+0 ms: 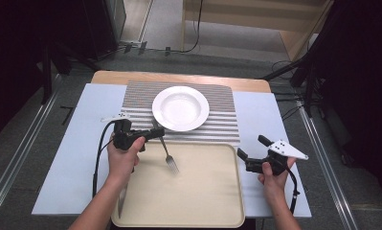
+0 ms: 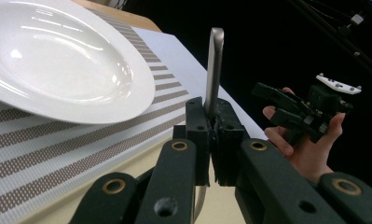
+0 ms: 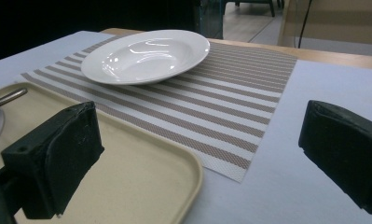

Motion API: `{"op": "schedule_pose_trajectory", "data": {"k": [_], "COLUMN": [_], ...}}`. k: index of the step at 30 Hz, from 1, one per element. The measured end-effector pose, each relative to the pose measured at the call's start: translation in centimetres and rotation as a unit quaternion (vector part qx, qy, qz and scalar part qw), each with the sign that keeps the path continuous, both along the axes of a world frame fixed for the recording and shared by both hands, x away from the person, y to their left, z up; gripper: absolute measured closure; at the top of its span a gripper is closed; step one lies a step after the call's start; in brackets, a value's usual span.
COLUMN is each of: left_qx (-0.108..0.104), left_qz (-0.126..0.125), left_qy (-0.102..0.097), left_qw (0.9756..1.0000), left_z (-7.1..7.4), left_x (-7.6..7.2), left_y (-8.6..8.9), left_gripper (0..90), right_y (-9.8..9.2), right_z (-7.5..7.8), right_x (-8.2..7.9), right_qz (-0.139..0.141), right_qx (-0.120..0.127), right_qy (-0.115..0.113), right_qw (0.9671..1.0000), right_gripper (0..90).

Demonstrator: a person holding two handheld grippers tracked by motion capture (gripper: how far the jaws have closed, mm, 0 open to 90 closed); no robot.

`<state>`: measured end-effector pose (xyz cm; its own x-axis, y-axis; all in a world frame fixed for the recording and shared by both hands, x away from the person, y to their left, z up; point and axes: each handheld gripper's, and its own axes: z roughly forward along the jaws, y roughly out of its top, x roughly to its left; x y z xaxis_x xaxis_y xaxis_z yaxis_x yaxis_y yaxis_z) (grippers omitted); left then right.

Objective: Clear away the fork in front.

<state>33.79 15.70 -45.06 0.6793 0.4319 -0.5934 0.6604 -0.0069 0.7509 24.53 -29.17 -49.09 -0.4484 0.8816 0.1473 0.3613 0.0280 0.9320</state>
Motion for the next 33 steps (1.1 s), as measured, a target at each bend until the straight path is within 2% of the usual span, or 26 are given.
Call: {"op": "schedule_pose_trajectory", "data": {"k": [16,26,33], "left_qx": [-0.006,-0.011,-0.009], "left_qz": [-0.002,-0.008,-0.014], "left_qy": [0.012,0.017,0.031], "left_qw": [0.9999,0.9998,0.9994], "left_z": [-0.5,-0.5,-1.0], "left_x": [-1.3,-1.9,-2.2], "left_y": [1.6,2.3,2.6], "left_gripper": [86.1,86.1,86.0], "right_y": [-3.3,-4.7,-5.2], "right_z": [-1.0,-1.2,-1.7], "right_x": [-2.3,-3.4,-3.9], "right_qz": [-0.033,-0.046,-0.050], "right_qx": [0.002,-0.003,-0.004], "right_qy": [0.000,0.003,0.001], "right_qw": [0.9995,0.9989,0.9987], "right_gripper": [0.0,0.0,0.0]}}
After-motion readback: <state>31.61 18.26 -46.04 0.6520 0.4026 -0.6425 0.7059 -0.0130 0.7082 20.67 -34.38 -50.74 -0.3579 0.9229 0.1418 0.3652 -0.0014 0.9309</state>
